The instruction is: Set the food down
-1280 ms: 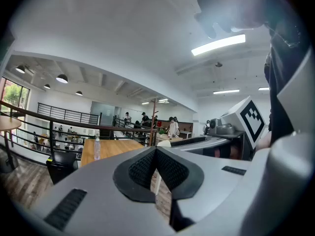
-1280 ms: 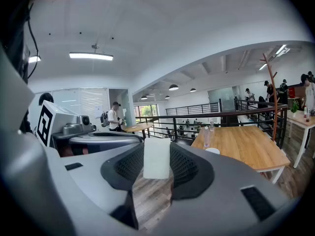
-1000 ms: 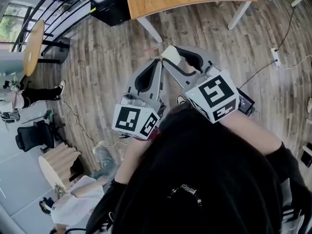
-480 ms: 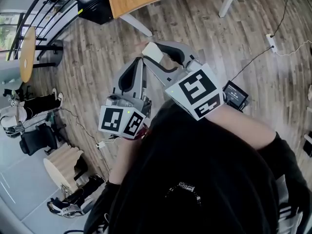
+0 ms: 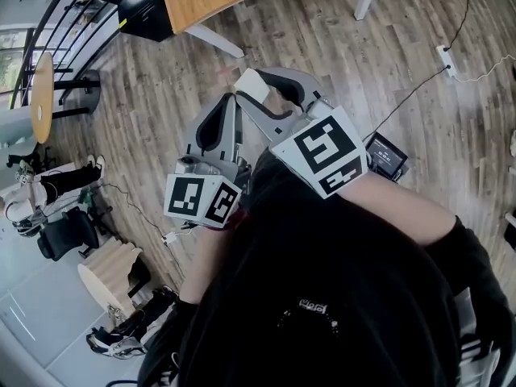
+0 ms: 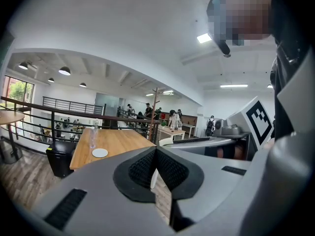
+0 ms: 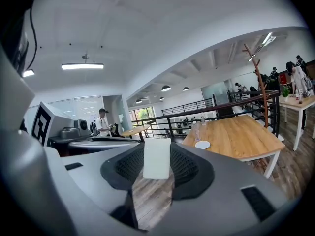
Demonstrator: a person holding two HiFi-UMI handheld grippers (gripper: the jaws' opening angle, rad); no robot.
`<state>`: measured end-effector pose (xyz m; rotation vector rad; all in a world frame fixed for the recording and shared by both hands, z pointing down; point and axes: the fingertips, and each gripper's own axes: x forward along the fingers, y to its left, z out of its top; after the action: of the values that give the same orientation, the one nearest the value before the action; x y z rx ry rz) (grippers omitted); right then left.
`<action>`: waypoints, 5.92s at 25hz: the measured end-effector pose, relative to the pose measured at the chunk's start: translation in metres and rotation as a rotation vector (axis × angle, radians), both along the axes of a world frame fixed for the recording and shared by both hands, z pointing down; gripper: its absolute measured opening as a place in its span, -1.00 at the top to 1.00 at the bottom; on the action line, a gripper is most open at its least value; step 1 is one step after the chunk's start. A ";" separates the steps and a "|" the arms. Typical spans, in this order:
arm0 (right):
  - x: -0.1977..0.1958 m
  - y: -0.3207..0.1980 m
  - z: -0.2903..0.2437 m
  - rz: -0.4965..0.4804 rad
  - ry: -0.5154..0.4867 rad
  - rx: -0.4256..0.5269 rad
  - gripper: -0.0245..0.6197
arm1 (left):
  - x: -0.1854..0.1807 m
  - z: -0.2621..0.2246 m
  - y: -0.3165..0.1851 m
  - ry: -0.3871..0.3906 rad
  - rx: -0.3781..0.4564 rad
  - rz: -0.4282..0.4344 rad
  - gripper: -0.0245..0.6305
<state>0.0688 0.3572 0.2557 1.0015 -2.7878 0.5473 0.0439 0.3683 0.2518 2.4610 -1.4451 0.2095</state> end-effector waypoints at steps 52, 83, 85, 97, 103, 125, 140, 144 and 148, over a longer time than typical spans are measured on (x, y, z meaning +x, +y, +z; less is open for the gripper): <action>-0.166 -0.221 0.026 0.088 0.173 0.031 0.40 | -0.168 0.027 -0.240 0.119 0.030 0.094 0.91; -0.126 -0.382 0.020 -0.108 0.083 0.019 0.40 | -0.127 0.020 -0.396 0.032 0.005 -0.083 0.91; -0.124 -0.386 0.021 -0.121 0.071 0.014 0.40 | -0.125 0.021 -0.400 0.042 -0.009 -0.099 0.91; -0.107 -0.419 0.027 -0.133 0.035 -0.010 0.40 | -0.109 0.026 -0.432 0.017 -0.036 -0.123 0.91; -0.103 -0.430 0.028 -0.134 0.018 -0.017 0.40 | -0.105 0.027 -0.443 -0.001 -0.041 -0.124 0.91; -0.137 -0.489 0.015 0.011 0.076 0.025 0.40 | -0.137 0.015 -0.507 0.035 0.011 0.041 0.91; -0.192 -0.526 0.032 0.103 0.160 -0.020 0.40 | -0.191 0.034 -0.546 0.105 -0.025 0.185 0.91; -0.203 -0.531 0.040 0.120 0.173 -0.036 0.40 | -0.201 0.042 -0.551 0.114 -0.040 0.216 0.91; -0.207 -0.537 0.045 0.144 0.179 -0.044 0.40 | -0.205 0.048 -0.558 0.111 -0.044 0.223 0.91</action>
<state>-0.1383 -0.1798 0.3011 1.1861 -2.5517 0.5059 -0.1612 -0.1898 0.2998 2.5519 -1.1103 0.1449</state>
